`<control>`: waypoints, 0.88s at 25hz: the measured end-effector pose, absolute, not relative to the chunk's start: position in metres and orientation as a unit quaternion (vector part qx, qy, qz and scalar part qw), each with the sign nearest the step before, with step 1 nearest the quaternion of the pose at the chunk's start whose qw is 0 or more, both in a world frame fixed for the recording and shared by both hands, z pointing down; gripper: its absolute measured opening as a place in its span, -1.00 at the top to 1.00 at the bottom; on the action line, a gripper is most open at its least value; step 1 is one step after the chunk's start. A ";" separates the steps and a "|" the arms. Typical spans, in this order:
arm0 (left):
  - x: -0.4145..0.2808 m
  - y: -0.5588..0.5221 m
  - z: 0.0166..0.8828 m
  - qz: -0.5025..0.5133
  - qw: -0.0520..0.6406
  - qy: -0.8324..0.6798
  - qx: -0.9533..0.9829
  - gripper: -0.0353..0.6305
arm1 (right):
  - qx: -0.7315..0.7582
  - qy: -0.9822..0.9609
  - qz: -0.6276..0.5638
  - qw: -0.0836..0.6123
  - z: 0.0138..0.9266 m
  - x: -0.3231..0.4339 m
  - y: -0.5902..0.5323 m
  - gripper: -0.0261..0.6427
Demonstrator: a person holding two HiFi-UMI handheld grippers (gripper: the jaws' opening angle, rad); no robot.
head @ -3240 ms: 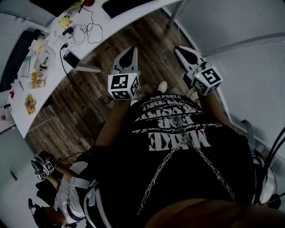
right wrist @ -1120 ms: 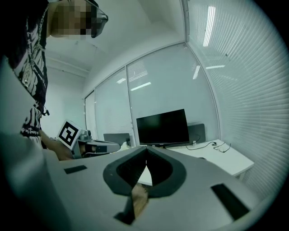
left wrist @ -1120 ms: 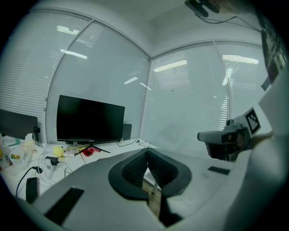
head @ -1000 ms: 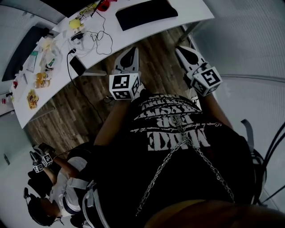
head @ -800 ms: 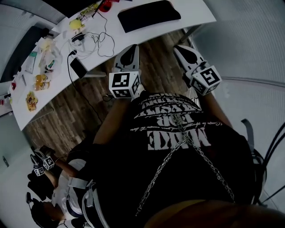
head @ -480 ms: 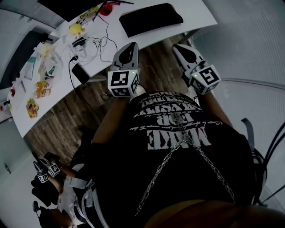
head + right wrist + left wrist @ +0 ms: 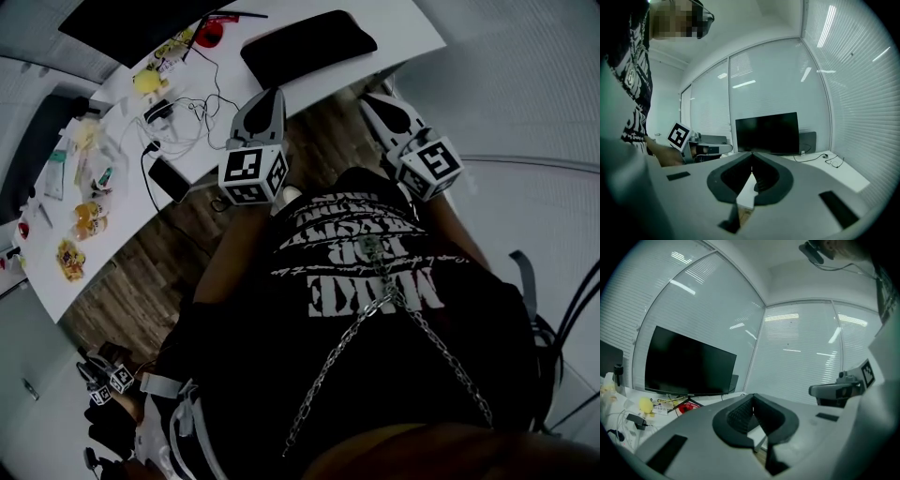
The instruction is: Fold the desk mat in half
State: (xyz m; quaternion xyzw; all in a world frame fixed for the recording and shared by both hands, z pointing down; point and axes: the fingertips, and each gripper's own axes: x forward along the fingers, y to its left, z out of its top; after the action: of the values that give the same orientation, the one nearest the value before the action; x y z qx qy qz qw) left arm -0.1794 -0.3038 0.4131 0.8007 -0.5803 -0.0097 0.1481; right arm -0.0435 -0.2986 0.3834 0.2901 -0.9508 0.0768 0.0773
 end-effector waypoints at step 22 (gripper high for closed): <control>-0.178 -0.403 0.437 0.035 0.166 -0.646 0.744 0.87 | 0.196 -0.971 0.116 0.069 0.411 -0.050 -0.434 0.92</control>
State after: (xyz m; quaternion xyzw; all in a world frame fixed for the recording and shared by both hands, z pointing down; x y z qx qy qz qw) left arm -0.1782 -0.4027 0.4370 0.7440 -0.6464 0.0354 0.1656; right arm -0.0502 -0.4339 0.4113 0.1961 -0.9713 0.1155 0.0694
